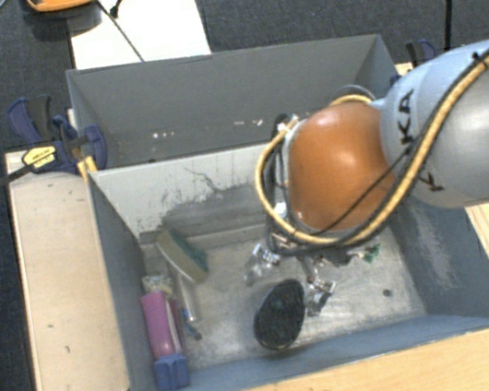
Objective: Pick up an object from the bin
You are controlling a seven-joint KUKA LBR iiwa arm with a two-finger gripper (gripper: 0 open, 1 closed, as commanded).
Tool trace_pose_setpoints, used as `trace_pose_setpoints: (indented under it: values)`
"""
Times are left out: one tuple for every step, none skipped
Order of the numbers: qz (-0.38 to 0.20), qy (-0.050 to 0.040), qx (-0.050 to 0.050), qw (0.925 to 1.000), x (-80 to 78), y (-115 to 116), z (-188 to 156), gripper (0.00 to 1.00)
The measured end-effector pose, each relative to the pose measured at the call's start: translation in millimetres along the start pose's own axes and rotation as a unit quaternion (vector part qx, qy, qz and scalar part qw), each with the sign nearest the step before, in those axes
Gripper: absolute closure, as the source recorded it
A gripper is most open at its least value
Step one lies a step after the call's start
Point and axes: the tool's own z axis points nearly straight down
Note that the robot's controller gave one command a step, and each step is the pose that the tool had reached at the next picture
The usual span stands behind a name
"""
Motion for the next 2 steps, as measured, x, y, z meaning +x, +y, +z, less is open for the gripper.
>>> trace_pose_setpoints:
  values:
    - [-0.147, 0.0030, -0.003, 0.9891, 9.5, 19.0, 75.6, 0.00]
    - [-0.148, 0.0011, -0.001, 0.9890, 8.3, 17.6, 73.1, 1.00]
